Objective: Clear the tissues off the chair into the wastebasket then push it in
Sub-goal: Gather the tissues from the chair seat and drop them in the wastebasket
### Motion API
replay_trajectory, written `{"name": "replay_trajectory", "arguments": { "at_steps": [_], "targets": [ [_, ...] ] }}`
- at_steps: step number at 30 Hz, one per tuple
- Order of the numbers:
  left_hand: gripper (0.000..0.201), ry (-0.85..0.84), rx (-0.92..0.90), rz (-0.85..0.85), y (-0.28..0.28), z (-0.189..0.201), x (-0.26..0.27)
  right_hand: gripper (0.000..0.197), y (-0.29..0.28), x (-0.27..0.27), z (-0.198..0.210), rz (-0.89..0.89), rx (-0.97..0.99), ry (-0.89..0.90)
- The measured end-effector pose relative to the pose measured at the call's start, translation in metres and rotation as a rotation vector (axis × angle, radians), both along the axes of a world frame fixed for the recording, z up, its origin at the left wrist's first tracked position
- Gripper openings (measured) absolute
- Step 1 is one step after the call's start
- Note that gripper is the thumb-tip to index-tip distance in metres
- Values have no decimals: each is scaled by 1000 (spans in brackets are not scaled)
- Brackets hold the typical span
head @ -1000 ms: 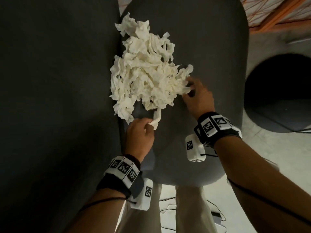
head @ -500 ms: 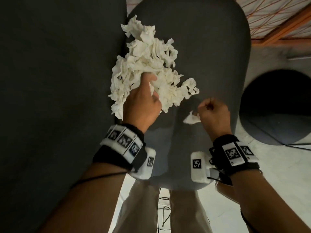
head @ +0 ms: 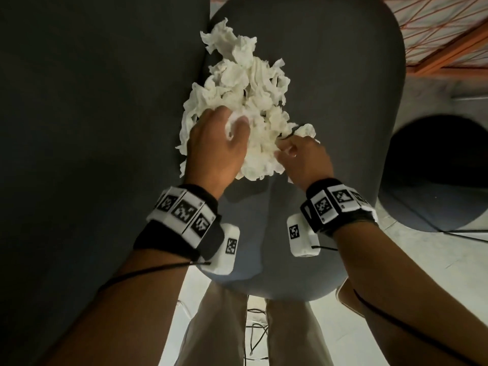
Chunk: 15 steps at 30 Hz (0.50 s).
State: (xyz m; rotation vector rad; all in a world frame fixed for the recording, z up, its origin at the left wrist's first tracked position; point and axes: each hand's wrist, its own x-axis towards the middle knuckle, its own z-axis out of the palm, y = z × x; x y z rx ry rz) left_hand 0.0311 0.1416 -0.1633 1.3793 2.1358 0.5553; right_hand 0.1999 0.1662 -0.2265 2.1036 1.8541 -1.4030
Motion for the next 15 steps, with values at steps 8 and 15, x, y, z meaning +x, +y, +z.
{"name": "replay_trajectory", "arguments": {
  "at_steps": [8, 15],
  "targets": [
    [29, -147, 15, 103, -32, 11, -20, 5, -2, 10, 22, -213, 10, 141],
    [26, -212, -228, 132, -31, 9, -7, 20, -23, 32, 26, -581, -23, 265]
  ]
}}
